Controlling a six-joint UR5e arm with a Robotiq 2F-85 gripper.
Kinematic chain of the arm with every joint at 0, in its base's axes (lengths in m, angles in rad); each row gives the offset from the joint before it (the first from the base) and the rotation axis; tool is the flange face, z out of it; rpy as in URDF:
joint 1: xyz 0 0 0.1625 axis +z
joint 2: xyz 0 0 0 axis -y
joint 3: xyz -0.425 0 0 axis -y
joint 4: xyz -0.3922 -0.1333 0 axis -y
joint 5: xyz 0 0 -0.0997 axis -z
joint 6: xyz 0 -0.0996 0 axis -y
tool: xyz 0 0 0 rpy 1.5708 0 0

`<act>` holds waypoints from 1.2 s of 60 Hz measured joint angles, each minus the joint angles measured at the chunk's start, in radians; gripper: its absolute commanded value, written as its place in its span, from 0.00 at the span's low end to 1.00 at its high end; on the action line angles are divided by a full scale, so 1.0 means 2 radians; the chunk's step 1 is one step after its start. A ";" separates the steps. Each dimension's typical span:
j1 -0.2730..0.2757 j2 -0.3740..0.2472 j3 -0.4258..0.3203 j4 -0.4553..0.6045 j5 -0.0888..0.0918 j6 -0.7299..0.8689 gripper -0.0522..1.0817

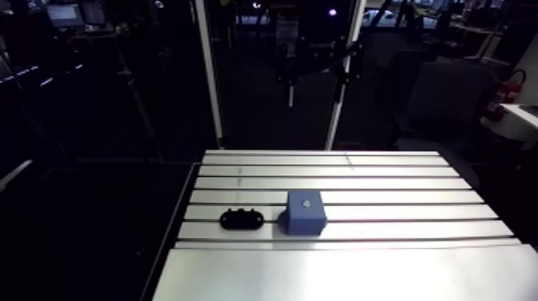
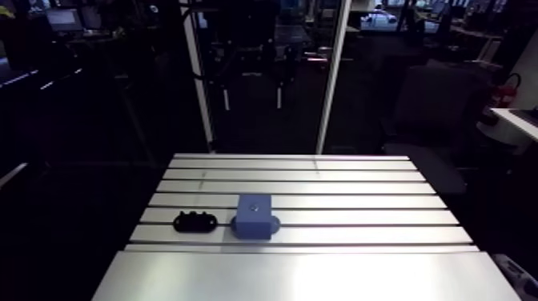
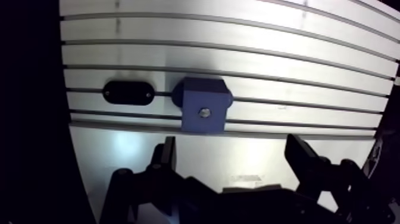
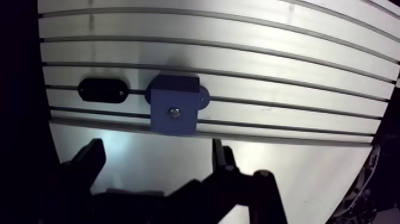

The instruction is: Pick up the M10 bolt and insert it into the hex recess until seated.

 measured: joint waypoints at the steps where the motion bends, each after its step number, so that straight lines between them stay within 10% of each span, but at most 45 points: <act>1: 0.000 0.000 -0.002 0.002 0.000 0.001 0.06; 25: 0.001 -0.016 -0.043 0.064 0.005 0.010 0.06; 72: -0.001 -0.083 -0.005 0.064 0.008 0.011 0.06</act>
